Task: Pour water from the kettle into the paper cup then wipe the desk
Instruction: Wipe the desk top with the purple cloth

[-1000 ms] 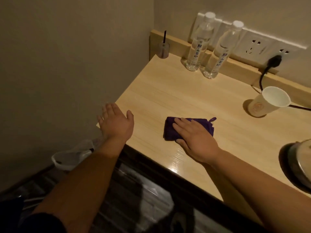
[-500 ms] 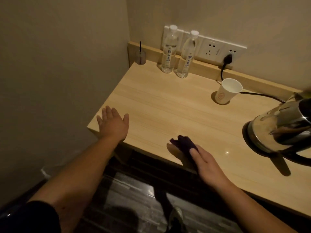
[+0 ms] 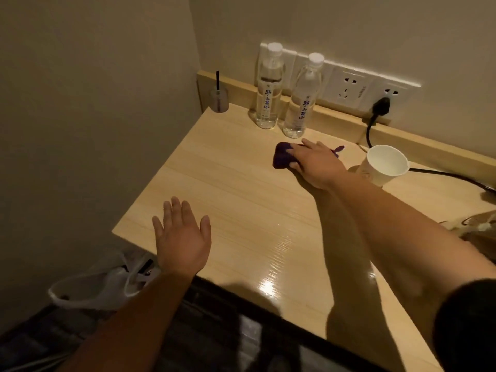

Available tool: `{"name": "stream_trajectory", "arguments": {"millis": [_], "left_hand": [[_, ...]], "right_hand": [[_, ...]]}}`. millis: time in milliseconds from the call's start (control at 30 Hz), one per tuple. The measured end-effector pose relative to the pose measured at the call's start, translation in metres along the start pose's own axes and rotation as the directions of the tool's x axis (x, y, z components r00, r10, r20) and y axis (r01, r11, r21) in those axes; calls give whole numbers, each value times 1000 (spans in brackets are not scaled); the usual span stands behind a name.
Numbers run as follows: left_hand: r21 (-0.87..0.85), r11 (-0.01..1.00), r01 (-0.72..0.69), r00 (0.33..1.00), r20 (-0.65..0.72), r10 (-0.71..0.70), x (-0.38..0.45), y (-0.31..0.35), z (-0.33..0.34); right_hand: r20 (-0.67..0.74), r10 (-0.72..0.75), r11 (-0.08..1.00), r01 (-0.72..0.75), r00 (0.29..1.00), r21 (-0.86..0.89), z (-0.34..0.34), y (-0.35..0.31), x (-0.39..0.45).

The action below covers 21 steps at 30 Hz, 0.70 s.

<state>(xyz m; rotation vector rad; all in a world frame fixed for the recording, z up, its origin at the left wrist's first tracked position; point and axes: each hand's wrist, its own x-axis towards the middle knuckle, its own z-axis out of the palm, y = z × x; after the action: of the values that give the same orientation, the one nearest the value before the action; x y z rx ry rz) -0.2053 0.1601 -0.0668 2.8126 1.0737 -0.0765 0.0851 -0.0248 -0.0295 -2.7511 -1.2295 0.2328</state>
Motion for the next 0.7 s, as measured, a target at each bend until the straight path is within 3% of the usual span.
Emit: {"name": "stream_trajectory", "arguments": {"millis": [267,700], "left_hand": [[-12,1000,4,1000,-6,-4,-1,0,1],[-17,1000,-1,1000,23,1,-5,2,-7]], "right_hand": [[-8,-9,1000,9,1000,7,25,0,-26],[22,48,995,-50,999,92,74,-98,-330]]}}
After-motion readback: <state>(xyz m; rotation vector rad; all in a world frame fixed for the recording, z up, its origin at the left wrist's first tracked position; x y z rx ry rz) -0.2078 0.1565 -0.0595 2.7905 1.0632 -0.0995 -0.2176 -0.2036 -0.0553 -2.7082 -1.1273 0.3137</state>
